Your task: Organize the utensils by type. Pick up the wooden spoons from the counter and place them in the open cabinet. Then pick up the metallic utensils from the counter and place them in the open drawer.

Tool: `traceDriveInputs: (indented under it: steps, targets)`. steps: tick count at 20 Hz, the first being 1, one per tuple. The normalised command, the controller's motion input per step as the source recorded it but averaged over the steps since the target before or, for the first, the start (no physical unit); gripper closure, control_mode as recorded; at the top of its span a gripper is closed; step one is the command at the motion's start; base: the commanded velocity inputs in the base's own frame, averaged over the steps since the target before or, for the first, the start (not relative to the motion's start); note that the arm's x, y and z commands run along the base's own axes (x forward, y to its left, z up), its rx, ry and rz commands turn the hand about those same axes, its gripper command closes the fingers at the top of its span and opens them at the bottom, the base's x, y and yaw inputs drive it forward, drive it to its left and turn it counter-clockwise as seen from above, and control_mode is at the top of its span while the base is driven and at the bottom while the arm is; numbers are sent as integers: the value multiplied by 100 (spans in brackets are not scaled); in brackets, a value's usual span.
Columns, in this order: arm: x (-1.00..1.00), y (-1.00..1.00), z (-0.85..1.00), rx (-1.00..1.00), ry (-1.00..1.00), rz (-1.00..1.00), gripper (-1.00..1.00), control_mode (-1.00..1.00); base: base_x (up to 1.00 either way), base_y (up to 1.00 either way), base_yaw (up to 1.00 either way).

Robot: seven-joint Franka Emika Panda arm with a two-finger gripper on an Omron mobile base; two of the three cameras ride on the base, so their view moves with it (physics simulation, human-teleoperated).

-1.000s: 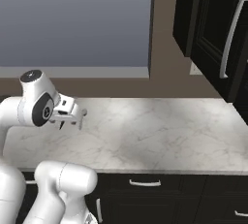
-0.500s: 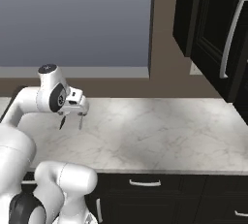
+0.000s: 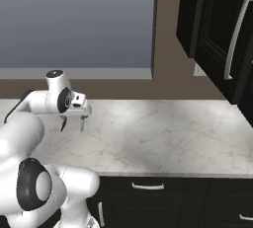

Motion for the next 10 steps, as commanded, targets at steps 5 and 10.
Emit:
traceDriveInputs:
  steps: [5,10]
  targets:
    - [37,7,-43,0,2,2,-100,-100,0,0,0]
    - [63,1,-30,0,10,0,-100,-100,0,0,0]
